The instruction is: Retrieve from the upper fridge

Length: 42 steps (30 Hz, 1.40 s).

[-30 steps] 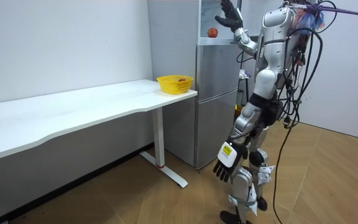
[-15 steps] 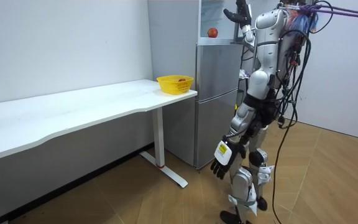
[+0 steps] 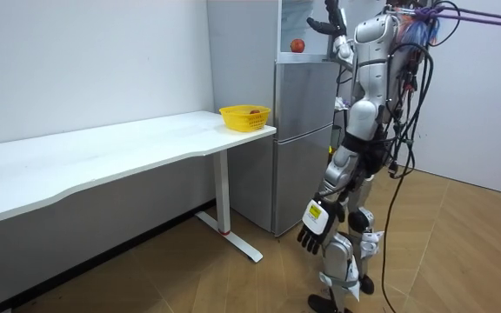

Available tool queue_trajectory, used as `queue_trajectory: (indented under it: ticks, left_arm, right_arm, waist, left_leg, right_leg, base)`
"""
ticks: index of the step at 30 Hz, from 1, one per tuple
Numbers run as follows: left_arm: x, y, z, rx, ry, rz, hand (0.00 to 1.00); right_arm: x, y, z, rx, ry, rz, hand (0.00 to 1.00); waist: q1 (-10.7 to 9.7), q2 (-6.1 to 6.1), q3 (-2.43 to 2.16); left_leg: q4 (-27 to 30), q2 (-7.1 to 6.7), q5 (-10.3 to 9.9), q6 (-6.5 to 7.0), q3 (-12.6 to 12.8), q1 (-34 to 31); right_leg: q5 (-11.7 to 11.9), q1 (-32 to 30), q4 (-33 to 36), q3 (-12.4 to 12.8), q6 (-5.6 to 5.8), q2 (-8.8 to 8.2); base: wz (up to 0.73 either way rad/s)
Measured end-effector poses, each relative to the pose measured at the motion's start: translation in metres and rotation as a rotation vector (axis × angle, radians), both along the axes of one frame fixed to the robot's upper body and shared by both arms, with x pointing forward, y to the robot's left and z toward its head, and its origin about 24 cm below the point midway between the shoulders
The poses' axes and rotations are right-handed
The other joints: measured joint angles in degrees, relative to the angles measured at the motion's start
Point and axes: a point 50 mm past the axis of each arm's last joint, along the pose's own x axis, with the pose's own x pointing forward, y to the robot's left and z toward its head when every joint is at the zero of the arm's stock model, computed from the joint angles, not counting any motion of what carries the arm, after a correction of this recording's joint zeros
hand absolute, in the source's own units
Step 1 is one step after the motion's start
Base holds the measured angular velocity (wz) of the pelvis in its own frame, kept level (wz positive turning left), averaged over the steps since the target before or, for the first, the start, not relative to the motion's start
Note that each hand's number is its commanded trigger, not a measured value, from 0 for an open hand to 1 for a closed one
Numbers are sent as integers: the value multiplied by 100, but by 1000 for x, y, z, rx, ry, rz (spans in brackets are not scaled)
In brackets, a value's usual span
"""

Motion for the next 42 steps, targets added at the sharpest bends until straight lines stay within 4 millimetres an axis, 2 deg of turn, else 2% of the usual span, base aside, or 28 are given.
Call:
queue_trajectory:
  ticks: [1, 8, 12, 15, 16, 18, 21, 25, 30, 35, 38, 42]
  left_arm:
    - [0, 0, 0, -2, 0, 0, 0]
    - [5, 5, 2, -21, -6, 15, 0]
    - [6, 12, 4, -3, -2, 9, 0]
    - [5, 15, 4, 10, 10, 1, 0]
    - [5, 15, 4, 12, 11, 6, 0]
    - [5, 15, 4, 12, 12, 6, 0]
    - [6, 16, 5, 10, 7, 4, 0]
    - [7, 16, 6, 3, -4, -1, 0]
    - [4, 16, 6, 1, 3, -8, 0]
    - [3, 19, 8, 7, 0, -12, 0]
    - [5, 24, 10, 24, -5, -16, 0]
    - [3, 27, 11, 36, 14, -10, 0]
  right_arm:
    - [5, -3, -3, 20, 20, -3, 0]
    - [18, -15, -2, 47, 86, -21, 0]
    - [35, -26, 11, 37, 125, -50, 0]
    - [42, -33, 21, 19, 132, -71, 0]
    - [46, -35, 24, 10, 142, -77, 0]
    - [53, -40, 26, 10, 164, -94, 0]
    - [56, -49, 24, -1, 207, -120, 0]
    - [58, -51, 21, 3, 243, -120, 0]
    - [63, -57, 15, 47, 287, -108, 0]
    - [80, -65, 15, 59, 372, -120, 0]
    - [84, -70, 12, 68, 426, -127, 0]
    - [87, -66, 7, 67, 473, -99, 0]
  waist:
    - [-1, 6, 18]
    - [7, -28, 24]
    - [4, -184, 41]
    - [22, -235, 18]
    - [36, -269, -8]
    - [60, -270, -8]
    - [151, -294, -25]
    - [170, -253, 2]
    - [178, -254, 1]
    - [150, -272, -5]
    - [138, -318, -17]
    - [156, -360, -18]
  left_leg:
    - [-2, 4, -2, -3, 0, -16]
    - [-12, -12, 0, 0, -16, -79]
    - [65, -12, -1, 1, -22, -131]
    - [78, -9, -2, 2, -28, -190]
    - [82, -7, -2, 1, -29, -206]
    - [88, -6, -2, 1, -33, -212]
    - [96, -12, -2, 1, -87, -256]
    - [91, -14, 1, -3, -186, -288]
    - [90, -15, 5, -8, -225, -306]
    - [93, -22, 9, -8, -249, -269]
    - [79, -20, 12, -13, -307, -263]
    - [88, -21, 13, -15, -314, -267]
  right_leg:
    - [0, -5, 22, -3, 0, -2]
    - [-1, -53, 53, -40, 1, -30]
    - [-1, -61, 51, -76, 1, -35]
    - [0, -111, 51, -95, 0, -35]
    - [0, -135, 61, -92, -1, -33]
    - [1, -140, 61, -86, -1, -32]
    - [1, -141, 49, -120, -1, -32]
    - [1, -145, 48, -196, -1, -31]
    - [1, -142, 48, -262, -1, -31]
    - [0, -92, 45, -307, 0, -37]
    - [-1, -56, 42, -365, 2, -36]
    - [-1, -50, 42, -391, 2, -37]
  base:
    - [0]
    - [0]
    - [4]
    - [4]
    - [0]
    - [0]
    - [7]
    - [8]
    - [5]
    - [4]
    - [12]
    - [0]
